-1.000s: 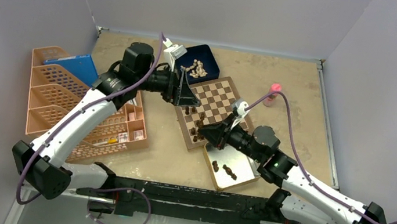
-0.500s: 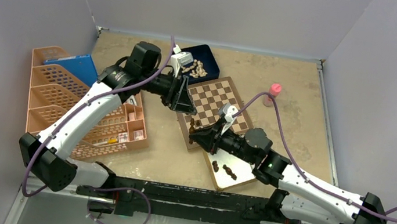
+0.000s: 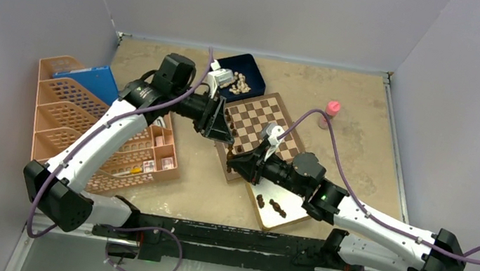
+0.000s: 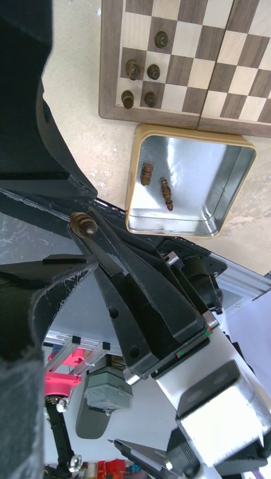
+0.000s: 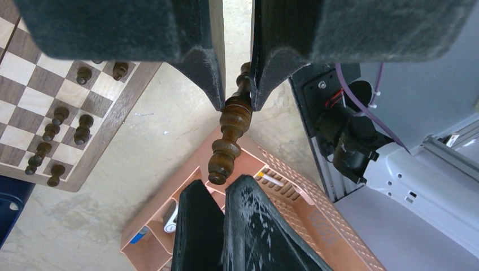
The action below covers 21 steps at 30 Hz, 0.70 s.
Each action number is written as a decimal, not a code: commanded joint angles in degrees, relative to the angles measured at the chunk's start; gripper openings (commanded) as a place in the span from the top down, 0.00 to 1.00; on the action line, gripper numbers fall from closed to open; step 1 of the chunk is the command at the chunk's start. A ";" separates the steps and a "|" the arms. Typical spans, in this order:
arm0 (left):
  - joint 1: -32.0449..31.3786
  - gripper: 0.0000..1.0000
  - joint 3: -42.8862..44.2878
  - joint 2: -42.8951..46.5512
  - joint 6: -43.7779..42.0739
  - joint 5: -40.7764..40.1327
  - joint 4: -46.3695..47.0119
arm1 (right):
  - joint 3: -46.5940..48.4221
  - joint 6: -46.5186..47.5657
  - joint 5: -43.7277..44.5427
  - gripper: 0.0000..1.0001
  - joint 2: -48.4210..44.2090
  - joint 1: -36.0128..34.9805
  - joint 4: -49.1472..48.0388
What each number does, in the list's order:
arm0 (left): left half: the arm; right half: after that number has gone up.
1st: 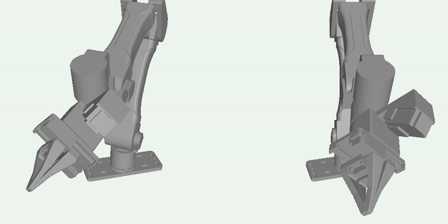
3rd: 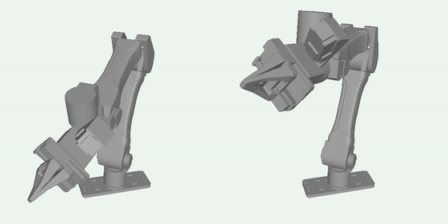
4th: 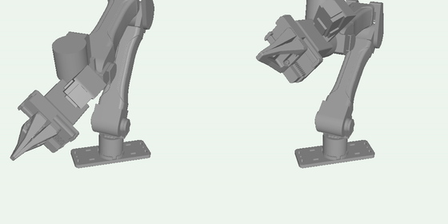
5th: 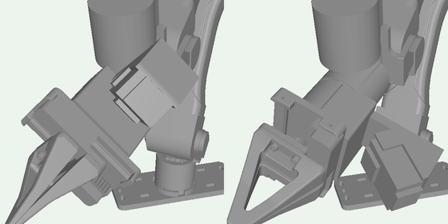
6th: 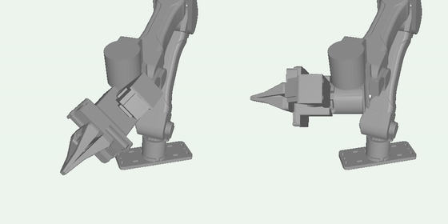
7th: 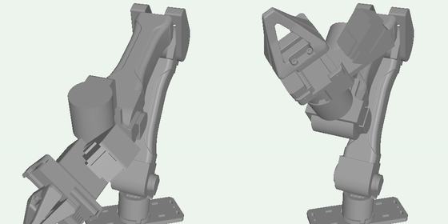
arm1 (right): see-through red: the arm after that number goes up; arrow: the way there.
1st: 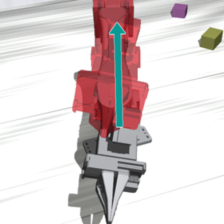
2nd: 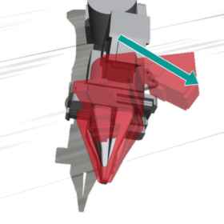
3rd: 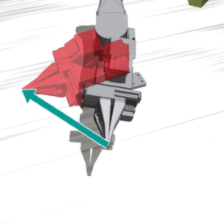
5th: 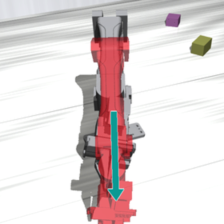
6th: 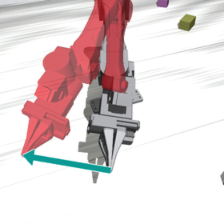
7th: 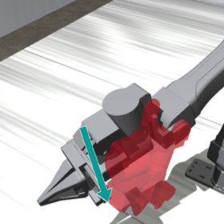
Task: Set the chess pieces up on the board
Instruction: Place the chess piece on the chessboard.
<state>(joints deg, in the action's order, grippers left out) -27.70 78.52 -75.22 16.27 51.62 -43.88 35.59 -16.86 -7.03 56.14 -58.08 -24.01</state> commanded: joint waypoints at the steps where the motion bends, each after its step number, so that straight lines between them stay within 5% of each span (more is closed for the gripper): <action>1: 0.28 0.62 -0.89 -0.24 -1.94 2.06 -0.19 | 2.86 0.25 -0.46 1.00 -0.15 -0.18 -4.19; 21: 0.29 0.78 -1.44 -1.67 -3.12 4.18 -0.42 | 1.56 -0.40 -2.61 0.99 0.82 -0.23 -5.01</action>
<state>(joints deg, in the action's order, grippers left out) -27.70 77.12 -76.93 15.27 53.71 -45.12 35.59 -17.04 -7.92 56.36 -58.11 -24.43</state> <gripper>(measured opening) 0.249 0.184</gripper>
